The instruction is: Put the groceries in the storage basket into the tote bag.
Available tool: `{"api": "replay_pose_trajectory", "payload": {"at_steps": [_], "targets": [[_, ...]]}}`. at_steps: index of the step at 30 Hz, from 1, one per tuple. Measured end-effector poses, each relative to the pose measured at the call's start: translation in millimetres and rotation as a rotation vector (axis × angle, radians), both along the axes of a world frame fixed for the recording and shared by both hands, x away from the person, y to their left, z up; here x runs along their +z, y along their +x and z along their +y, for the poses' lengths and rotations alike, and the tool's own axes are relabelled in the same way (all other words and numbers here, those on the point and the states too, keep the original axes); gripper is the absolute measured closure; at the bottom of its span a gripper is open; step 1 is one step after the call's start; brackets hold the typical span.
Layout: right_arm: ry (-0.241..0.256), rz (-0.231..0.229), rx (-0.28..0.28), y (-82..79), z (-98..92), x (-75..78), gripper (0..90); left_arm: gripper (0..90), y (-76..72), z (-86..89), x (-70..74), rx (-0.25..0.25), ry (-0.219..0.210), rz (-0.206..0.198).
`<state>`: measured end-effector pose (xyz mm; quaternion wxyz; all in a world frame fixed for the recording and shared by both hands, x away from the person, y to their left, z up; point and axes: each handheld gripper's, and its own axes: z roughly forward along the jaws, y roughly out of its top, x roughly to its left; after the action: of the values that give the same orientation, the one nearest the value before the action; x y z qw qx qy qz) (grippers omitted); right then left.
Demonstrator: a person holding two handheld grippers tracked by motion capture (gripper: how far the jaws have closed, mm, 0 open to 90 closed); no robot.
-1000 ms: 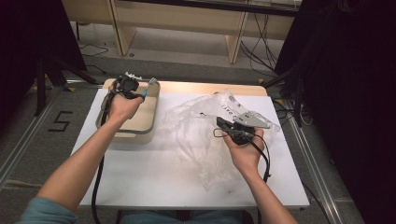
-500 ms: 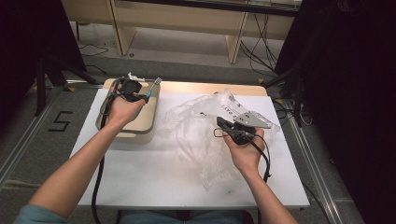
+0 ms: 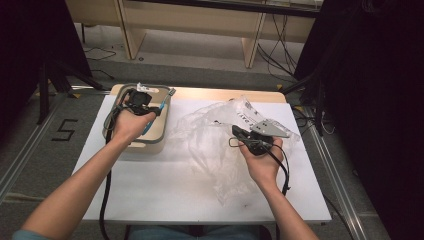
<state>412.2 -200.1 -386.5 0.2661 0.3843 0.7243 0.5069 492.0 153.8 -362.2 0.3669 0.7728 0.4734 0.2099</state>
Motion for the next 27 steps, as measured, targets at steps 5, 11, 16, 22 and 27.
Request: {"api": "replay_pose_trajectory", "payload": {"at_steps": [5,11,16,22,27], "targets": [[0.0,0.0,0.0,-0.1,0.1,0.0,90.0,82.4,-6.0,-0.9,2.0,-0.013,-0.007,-0.008],[-0.001,-0.003,0.001,0.0,0.4,-0.3,90.0,82.4,-14.7,-5.8,3.0,-0.039,-0.021,-0.017],[0.0,-0.002,0.0,0.1,-0.1,0.0,90.0,82.4,-23.8,-9.9,2.8,-0.062,-0.036,-0.027],[0.0,-0.001,0.001,-0.1,0.2,-0.1,90.0,82.4,-34.1,-14.4,1.9,-0.097,-0.045,-0.037],[0.001,0.0,0.001,-0.2,0.5,-0.2,90.0,82.4,-43.5,-20.0,0.8,-0.126,-0.054,-0.035]]}}
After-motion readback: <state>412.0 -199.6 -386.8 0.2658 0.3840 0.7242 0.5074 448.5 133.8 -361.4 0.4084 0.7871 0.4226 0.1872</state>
